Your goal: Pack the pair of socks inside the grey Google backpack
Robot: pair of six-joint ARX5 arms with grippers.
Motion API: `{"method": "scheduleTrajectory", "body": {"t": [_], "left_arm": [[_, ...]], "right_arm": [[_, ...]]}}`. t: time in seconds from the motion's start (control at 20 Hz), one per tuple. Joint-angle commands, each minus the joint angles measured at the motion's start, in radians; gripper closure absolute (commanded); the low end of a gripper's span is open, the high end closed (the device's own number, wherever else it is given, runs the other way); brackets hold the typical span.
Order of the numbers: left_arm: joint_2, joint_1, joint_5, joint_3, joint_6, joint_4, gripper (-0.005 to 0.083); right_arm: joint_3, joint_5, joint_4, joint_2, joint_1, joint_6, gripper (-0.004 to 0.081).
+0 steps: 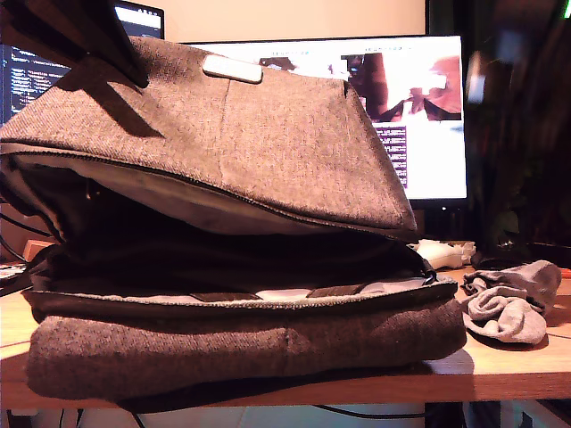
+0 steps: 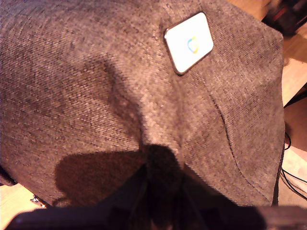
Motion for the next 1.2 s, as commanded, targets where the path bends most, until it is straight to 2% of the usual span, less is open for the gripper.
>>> {"method": "scheduleTrajectory", "body": {"t": [0.0, 0.15, 0.25, 0.4, 0.5, 0.7, 0.8, 0.9, 1.15], "left_arm": [[-0.004, -0.009, 0.014, 0.043, 0.012, 0.044, 0.0795], [-0.004, -0.009, 0.014, 0.043, 0.012, 0.05, 0.0795], [-0.004, -0.008, 0.014, 0.043, 0.012, 0.069, 0.0795], [-0.004, -0.008, 0.015, 0.044, 0.012, 0.087, 0.0795], [-0.004, -0.008, 0.019, 0.044, 0.012, 0.089, 0.0795], [-0.004, -0.008, 0.027, 0.045, 0.012, 0.088, 0.0795], [-0.004, -0.008, 0.027, 0.045, 0.013, 0.085, 0.0795], [-0.004, -0.008, 0.026, 0.045, 0.013, 0.089, 0.0795], [-0.004, -0.008, 0.029, 0.045, 0.012, 0.09, 0.0795]], "right_arm": [[-0.015, 0.004, 0.002, -0.082, 0.02, -0.02, 0.0418], [-0.063, 0.003, 0.022, -0.238, 0.079, -0.067, 0.0419], [-0.12, -0.008, 0.056, -0.348, 0.142, -0.098, 0.042], [-0.157, -0.094, 0.123, -0.438, 0.28, -0.273, 0.0416], [-0.156, -0.086, 0.183, -0.425, 0.346, -0.322, 0.0375], [-0.155, -0.113, 0.243, -0.319, 0.367, -0.369, 0.0274], [-0.154, -0.115, 0.331, -0.271, 0.367, -0.375, 0.0274], [-0.151, -0.159, 0.397, -0.232, 0.367, -0.375, 0.0273], [-0.14, -0.265, 0.417, -0.154, 0.367, -0.383, 0.0284]]}}
